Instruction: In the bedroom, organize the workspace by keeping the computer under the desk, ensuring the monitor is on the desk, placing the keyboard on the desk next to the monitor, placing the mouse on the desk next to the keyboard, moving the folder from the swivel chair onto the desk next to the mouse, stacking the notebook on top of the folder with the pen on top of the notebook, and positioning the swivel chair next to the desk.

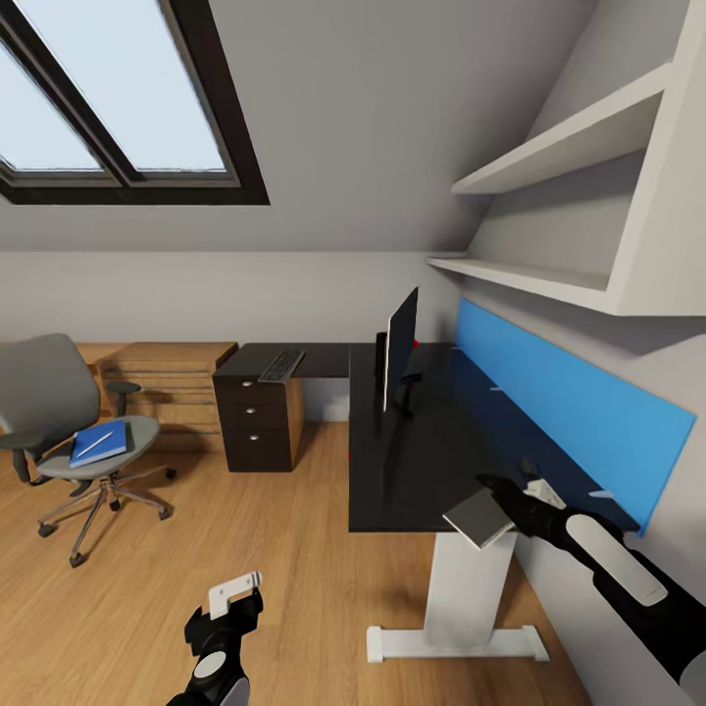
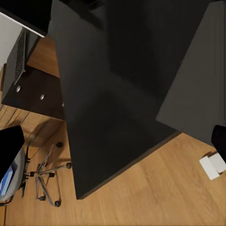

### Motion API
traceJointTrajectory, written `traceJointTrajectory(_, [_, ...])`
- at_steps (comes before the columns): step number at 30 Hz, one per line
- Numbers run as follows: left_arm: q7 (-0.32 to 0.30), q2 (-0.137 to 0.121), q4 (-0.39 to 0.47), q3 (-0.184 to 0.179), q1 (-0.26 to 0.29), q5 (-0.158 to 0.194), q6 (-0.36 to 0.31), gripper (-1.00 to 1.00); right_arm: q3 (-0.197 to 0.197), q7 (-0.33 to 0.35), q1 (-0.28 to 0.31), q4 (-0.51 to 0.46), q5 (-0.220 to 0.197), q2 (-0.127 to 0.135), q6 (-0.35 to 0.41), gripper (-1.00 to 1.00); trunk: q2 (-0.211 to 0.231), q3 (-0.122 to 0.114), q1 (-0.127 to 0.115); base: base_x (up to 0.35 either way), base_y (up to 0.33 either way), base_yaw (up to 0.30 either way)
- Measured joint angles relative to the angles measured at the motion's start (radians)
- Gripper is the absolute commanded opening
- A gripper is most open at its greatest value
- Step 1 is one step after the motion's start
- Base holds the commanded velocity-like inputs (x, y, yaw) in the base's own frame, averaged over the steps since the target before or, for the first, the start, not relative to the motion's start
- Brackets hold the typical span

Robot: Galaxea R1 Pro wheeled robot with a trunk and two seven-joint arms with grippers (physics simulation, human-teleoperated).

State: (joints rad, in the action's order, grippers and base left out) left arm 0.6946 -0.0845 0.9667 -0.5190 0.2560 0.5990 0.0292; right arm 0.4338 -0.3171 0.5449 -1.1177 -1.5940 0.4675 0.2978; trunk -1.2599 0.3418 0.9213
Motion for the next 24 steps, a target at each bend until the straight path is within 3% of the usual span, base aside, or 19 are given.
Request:
traceJointTrajectory(9, [0.010,0.000,0.000,0.000,0.000,0.000,0.000,1.00,0.000,0.052,0.000,0.060,-0.001,0.001,0.002,1.00,-0.063,0.028,0.035,0.000,0.000,0.000])
traceJointTrajectory(14, [0.011,0.000,0.000,0.001,0.000,0.000,0.000,1.00,-0.003,0.138,0.000,0.126,-0.007,0.001,0.003,1.00,-0.098,0.044,0.054,0.000,0.000,0.000])
traceJointTrajectory(24, [0.012,0.000,0.000,0.000,0.000,-0.001,0.000,1.00,-0.010,0.303,0.000,0.229,-0.078,0.005,0.051,1.00,-0.168,0.075,0.092,0.000,0.000,0.000])
